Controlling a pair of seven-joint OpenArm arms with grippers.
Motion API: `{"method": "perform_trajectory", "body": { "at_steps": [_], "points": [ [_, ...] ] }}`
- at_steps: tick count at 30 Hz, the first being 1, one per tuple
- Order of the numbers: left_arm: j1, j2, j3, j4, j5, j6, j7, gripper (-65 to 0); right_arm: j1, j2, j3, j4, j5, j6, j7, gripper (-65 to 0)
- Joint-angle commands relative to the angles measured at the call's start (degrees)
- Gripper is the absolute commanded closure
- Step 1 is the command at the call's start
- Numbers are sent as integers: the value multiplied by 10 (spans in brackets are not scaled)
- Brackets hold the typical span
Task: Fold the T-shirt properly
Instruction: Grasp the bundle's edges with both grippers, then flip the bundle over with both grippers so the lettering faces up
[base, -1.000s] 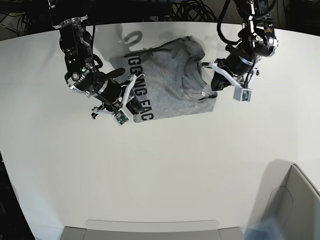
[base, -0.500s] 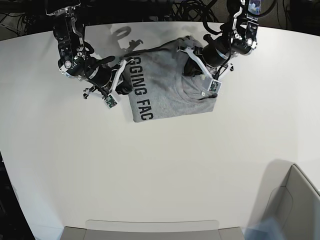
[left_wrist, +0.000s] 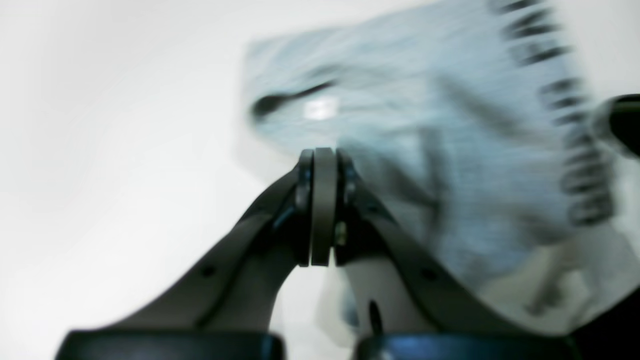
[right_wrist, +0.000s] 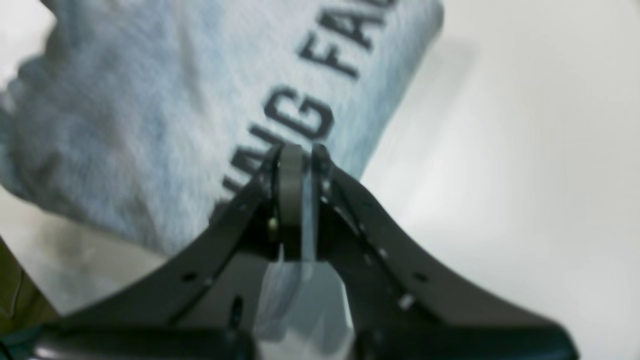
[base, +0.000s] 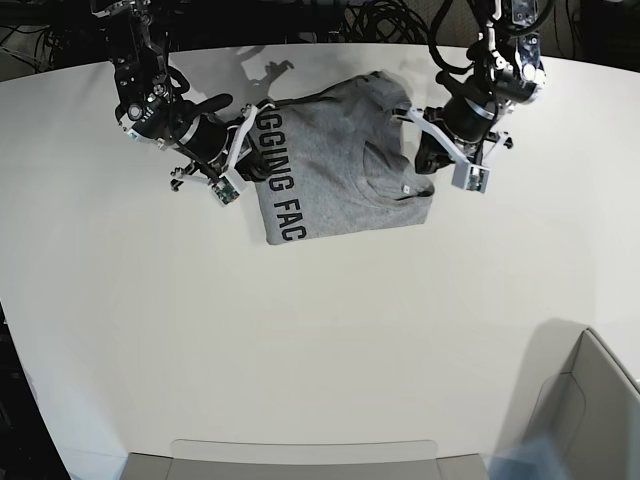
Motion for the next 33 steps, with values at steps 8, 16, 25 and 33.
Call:
{"method": "perform_trajectory", "body": {
  "at_steps": [8, 16, 25, 33],
  "points": [
    [-43, -6, 120, -40, 1, 2, -2, 0, 71, 3, -39, -50, 2, 0, 13, -29],
    [-57, -6, 83, -105, 1, 3, 4, 0, 112, 3, -107, -149, 0, -1, 14, -29],
    [-107, -6, 25, -163, 1, 2, 4, 0, 55, 19, -158, -140, -1, -1, 13, -29],
    [-230, -4, 35, -264, 1, 0, 4, 0, 31, 9, -244, -113, -58, -2, 9, -29]
  ]
}}
